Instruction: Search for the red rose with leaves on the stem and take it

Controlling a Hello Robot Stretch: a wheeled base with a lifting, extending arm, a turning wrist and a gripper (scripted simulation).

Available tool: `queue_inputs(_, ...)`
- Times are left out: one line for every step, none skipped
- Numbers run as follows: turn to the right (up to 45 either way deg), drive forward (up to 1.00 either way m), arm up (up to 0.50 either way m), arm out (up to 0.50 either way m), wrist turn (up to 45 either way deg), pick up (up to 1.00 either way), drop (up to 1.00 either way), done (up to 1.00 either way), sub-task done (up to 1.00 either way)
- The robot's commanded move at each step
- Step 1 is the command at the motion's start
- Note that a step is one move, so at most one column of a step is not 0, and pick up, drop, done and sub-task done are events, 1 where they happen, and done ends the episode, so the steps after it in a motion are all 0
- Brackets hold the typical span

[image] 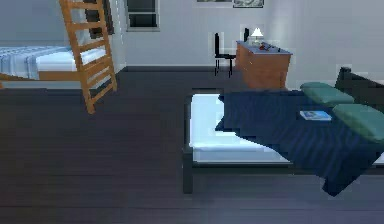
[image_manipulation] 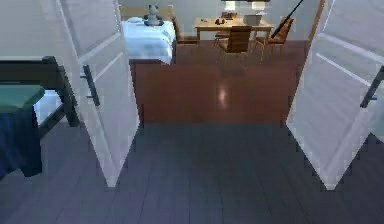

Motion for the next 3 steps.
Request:
queue_inputs(0.0, 0.4, 0.0, 0.0, 0.0, 0.0, 0.0, 0.0, 0.0)
queue_inputs(-30.0, 0.0, 0.0, 0.0, 0.0, 0.0, 0.0, 0.0, 0.0)
queue_inputs(0.0, 0.45, 0.0, 0.0, 0.0, 0.0, 0.0, 0.0, 0.0)
